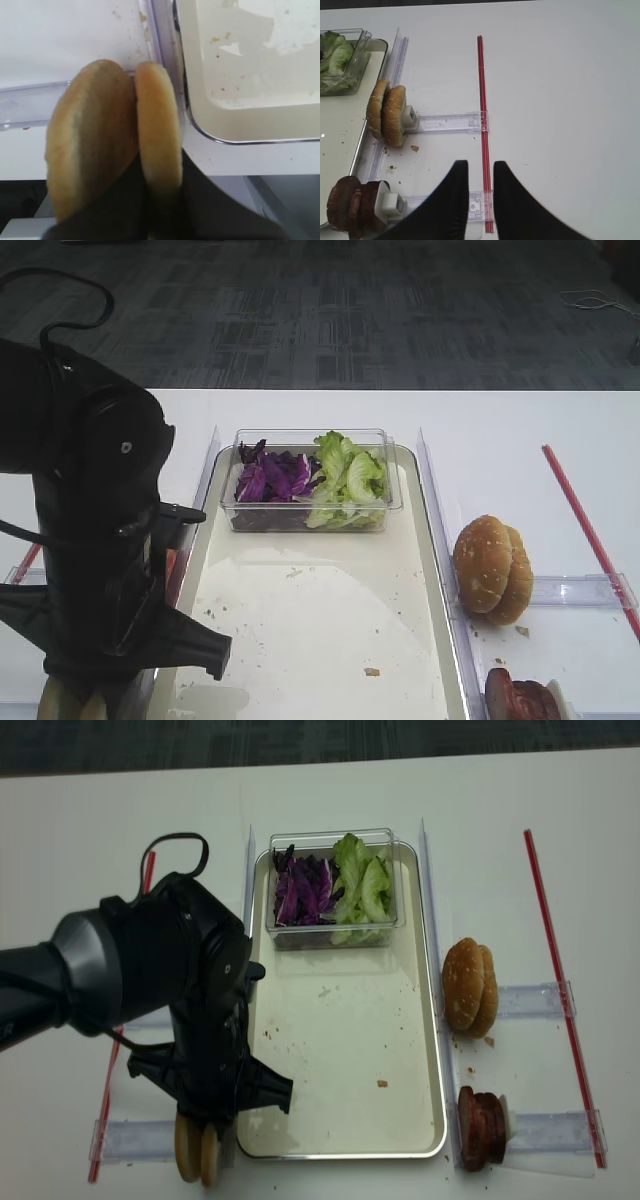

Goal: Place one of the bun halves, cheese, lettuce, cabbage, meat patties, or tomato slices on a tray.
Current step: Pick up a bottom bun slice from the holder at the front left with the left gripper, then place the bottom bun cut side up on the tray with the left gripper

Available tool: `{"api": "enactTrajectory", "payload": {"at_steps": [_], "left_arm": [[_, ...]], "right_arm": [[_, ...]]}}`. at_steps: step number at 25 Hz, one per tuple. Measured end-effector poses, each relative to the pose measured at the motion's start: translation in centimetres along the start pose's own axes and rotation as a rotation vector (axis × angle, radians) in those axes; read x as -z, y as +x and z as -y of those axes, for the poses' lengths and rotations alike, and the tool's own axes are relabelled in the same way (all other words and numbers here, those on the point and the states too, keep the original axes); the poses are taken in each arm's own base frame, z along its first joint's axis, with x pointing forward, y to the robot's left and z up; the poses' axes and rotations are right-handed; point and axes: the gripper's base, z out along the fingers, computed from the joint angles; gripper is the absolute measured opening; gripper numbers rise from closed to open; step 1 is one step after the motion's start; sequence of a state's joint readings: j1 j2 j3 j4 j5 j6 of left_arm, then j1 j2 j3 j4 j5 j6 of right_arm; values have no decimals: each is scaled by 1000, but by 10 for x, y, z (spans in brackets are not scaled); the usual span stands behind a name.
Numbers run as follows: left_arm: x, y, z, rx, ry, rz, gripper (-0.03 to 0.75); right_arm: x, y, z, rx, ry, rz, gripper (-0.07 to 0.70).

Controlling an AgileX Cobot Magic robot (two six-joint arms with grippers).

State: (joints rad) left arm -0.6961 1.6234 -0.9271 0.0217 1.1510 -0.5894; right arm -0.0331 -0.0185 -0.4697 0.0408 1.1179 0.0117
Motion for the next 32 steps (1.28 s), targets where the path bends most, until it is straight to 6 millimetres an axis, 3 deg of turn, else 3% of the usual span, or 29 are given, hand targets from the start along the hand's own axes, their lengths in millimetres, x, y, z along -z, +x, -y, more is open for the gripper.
{"api": "enactTrajectory", "payload": {"at_steps": [12,25,32], "left_arm": [[2,1,-1,2,-12,-18,98],[39,-15,12,-13,50,91,97],[48,-14,13,-12,81,115,96]], "right_arm": [[0,0,0,0,0,0,153],[0,0,0,-2,0,0,153],[0,0,0,-4,0,-2,153]]}}
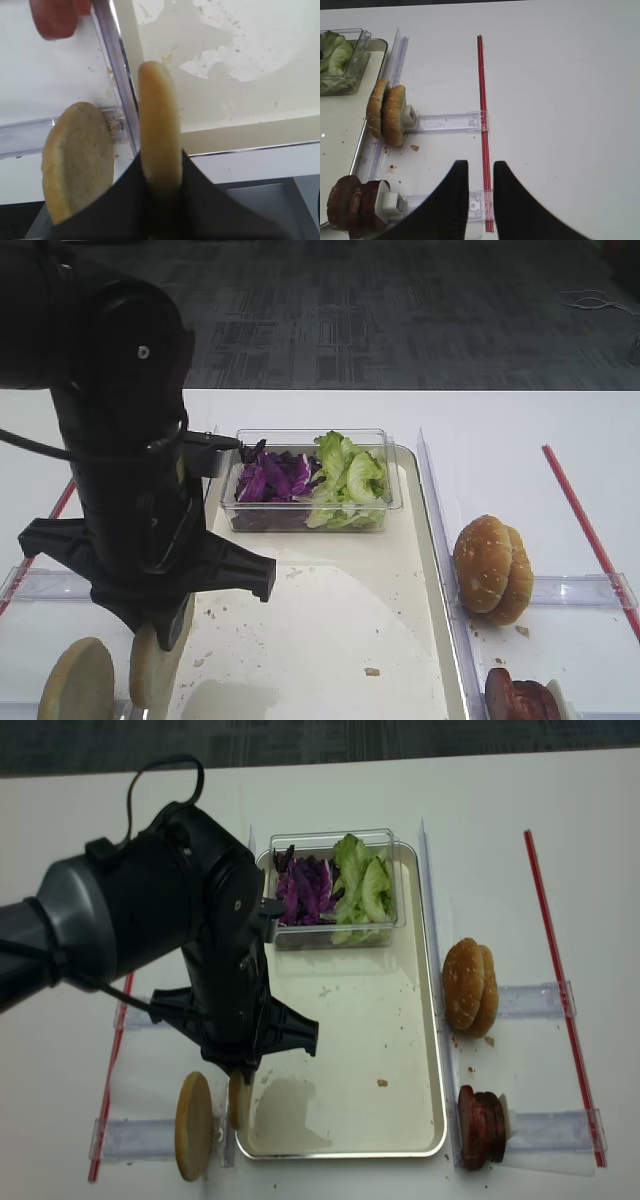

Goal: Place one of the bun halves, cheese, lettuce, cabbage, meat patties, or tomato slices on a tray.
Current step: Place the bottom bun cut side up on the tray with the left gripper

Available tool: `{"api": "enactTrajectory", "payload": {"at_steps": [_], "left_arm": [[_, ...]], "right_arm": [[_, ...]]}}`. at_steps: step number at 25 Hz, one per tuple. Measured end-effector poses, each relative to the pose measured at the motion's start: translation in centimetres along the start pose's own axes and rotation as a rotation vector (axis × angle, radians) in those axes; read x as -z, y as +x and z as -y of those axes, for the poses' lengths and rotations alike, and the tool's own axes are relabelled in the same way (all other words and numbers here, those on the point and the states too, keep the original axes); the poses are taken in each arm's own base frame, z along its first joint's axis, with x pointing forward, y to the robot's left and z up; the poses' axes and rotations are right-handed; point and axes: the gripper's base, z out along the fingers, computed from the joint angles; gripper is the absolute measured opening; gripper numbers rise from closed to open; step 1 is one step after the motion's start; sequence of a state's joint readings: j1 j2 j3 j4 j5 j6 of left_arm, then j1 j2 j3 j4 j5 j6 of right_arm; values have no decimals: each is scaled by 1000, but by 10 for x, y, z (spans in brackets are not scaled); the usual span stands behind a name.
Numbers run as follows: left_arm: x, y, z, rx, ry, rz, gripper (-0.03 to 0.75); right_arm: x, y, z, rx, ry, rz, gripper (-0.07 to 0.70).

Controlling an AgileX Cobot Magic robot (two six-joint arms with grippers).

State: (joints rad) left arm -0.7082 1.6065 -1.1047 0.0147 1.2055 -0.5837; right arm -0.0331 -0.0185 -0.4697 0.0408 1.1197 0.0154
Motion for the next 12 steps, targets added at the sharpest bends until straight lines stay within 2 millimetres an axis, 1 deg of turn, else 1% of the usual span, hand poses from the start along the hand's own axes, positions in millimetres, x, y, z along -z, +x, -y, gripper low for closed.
{"api": "enactTrajectory", "payload": {"at_steps": [3,6,9,12], "left_arm": [[1,2,2,-6,28,-13,96],[2,5,9,-21,105,-42,96],[3,3,18,-39,206,-15,96],[4,0,24,-52,261,20,96]], "right_arm": [[0,0,0,0,0,0,153],[0,0,0,0,0,0,153],[0,0,0,0,0,0,153],[0,0,0,0,0,0,153]]}}
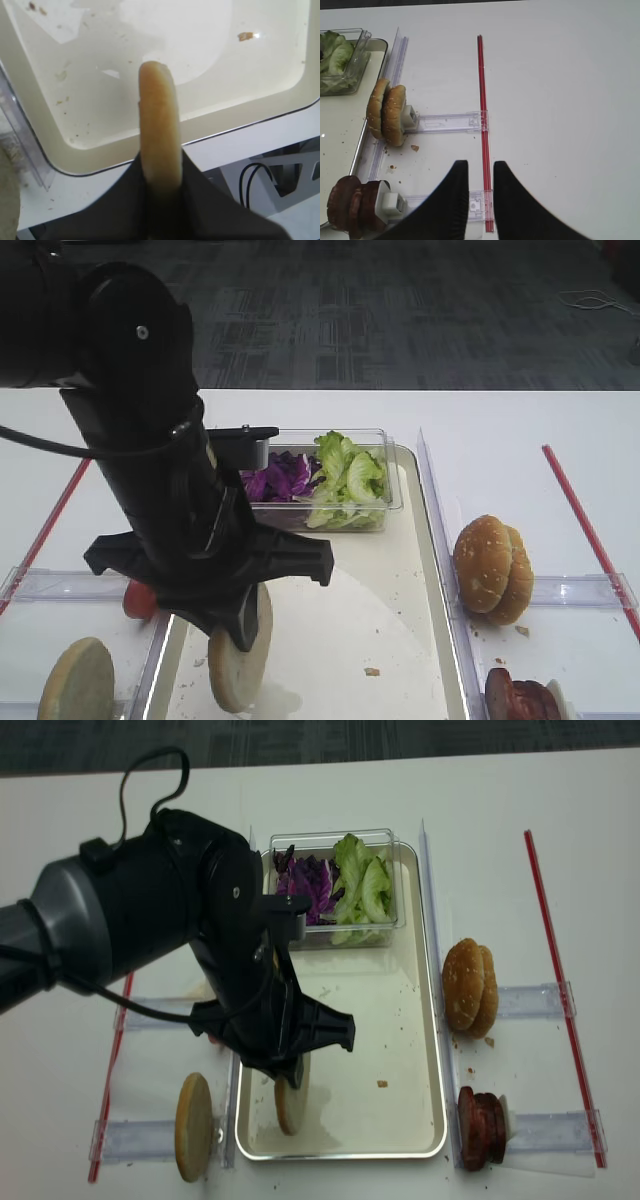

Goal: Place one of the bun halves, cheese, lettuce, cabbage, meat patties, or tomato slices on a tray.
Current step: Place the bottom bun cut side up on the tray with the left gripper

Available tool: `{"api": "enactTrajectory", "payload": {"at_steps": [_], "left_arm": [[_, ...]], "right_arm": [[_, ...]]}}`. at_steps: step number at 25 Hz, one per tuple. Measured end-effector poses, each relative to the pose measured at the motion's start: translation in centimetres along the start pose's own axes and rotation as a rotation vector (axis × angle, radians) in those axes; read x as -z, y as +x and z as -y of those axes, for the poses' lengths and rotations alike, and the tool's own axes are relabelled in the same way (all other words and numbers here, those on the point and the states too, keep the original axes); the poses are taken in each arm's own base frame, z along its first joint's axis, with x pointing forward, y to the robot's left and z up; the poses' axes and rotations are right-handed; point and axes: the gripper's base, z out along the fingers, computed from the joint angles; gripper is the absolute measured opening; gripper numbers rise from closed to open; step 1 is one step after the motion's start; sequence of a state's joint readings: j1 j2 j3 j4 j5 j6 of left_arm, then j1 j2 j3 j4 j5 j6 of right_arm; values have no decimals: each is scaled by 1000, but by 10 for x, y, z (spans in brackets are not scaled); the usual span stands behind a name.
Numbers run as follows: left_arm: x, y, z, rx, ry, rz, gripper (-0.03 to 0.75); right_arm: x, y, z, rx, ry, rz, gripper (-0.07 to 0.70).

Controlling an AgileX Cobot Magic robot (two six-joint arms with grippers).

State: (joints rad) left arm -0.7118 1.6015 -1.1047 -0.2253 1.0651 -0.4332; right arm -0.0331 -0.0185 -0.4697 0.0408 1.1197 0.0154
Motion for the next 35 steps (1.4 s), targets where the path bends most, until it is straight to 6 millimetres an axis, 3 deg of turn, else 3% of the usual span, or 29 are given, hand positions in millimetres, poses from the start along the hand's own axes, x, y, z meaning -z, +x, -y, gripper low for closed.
{"api": "enactTrajectory", "payload": {"at_steps": [10,20,23,31,35], "left_arm": [[-27,3,0,-48,160,78,96],[-31,-11,-22,-10,435,116,95],[-42,-18,-24,-5,506,76,94],[-74,-29,-28,-1,555,26,94],[-79,-31,-29,-7,557,21,94]], "right_arm": [[0,0,0,0,0,0,153],[0,0,0,0,0,0,153],[0,0,0,0,0,0,153],[0,0,0,0,0,0,153],[0,0,0,0,0,0,153]]}}
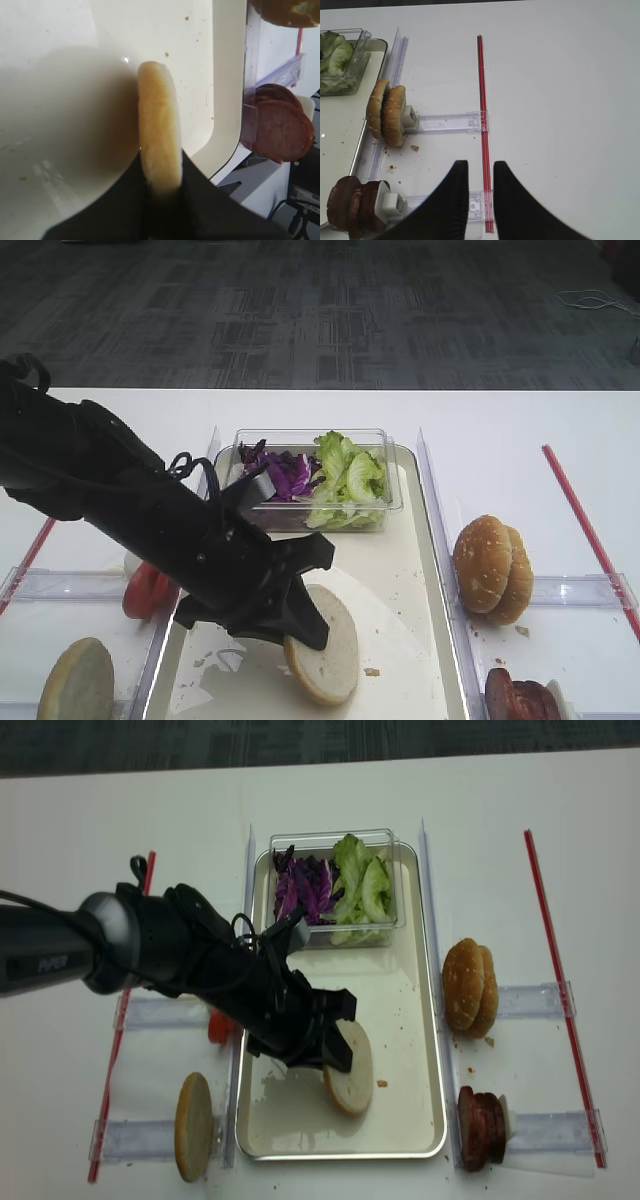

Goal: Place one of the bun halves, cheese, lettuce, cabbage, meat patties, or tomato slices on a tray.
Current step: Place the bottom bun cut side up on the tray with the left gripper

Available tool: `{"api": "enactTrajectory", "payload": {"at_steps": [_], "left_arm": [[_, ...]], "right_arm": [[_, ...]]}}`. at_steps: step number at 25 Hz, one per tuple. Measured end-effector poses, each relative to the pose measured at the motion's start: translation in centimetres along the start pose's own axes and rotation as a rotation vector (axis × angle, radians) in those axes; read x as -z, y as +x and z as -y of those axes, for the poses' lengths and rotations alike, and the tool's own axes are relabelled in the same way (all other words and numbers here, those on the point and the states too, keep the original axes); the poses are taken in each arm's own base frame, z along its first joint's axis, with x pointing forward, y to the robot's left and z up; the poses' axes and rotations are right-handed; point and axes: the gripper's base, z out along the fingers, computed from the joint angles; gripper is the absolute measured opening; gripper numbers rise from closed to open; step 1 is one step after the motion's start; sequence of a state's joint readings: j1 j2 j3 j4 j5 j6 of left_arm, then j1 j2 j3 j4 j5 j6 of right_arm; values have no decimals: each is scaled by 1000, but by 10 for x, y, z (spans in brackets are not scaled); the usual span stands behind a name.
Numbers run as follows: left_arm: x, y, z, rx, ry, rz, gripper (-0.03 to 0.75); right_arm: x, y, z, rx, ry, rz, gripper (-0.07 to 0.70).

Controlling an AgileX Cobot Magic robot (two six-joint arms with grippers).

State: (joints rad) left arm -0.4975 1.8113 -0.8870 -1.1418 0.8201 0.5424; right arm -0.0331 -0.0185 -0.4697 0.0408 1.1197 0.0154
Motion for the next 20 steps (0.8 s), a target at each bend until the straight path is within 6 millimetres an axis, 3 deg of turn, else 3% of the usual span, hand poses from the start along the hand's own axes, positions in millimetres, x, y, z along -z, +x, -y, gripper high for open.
{"api": "enactTrajectory", "payload": {"at_steps": [20], "left_arm": [[9,-4,-10,29,-10,-4,94]], "right_arm": [[0,0,0,2,0,0,153]]}}
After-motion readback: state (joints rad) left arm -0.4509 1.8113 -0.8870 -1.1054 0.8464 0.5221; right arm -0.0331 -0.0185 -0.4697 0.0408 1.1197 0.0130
